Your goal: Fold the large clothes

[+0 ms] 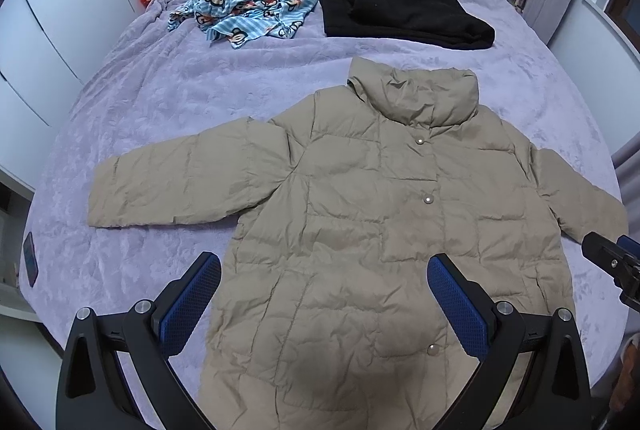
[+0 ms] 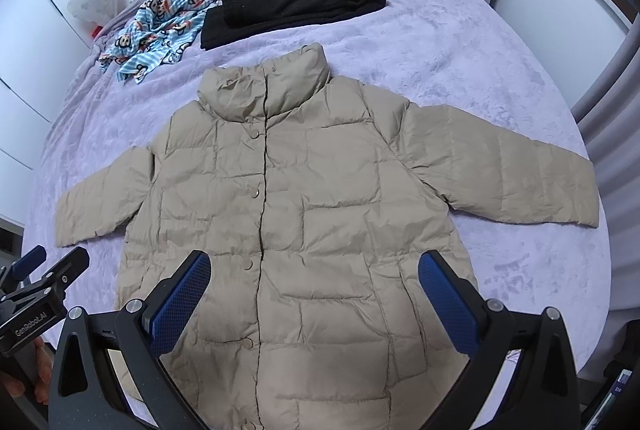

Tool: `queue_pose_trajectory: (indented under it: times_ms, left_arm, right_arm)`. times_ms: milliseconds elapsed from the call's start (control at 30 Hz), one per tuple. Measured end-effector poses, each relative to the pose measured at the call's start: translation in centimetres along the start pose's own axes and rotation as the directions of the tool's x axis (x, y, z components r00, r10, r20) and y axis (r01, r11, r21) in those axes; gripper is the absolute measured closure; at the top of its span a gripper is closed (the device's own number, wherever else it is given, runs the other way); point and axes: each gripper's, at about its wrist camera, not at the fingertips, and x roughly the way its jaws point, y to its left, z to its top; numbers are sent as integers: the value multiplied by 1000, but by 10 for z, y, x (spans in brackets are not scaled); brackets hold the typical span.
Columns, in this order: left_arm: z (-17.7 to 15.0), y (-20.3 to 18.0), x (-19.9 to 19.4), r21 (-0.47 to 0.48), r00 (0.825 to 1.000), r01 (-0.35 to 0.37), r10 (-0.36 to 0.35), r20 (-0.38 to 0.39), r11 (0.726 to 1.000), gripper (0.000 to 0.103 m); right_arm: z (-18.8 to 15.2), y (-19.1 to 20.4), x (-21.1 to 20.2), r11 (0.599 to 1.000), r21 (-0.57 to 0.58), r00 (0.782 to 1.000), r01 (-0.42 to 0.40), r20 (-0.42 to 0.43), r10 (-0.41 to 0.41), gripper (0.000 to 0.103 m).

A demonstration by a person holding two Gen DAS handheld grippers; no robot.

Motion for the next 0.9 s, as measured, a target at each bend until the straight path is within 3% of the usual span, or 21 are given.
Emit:
queue_pose_trajectory:
  times_ms: [900]
  left_arm:
    - [0, 5, 7, -3, 1000, 5, -5, -14, 1000, 0]
  right_arm:
    - [4, 6, 7, 1000, -1, 1000, 6, -11, -6, 0]
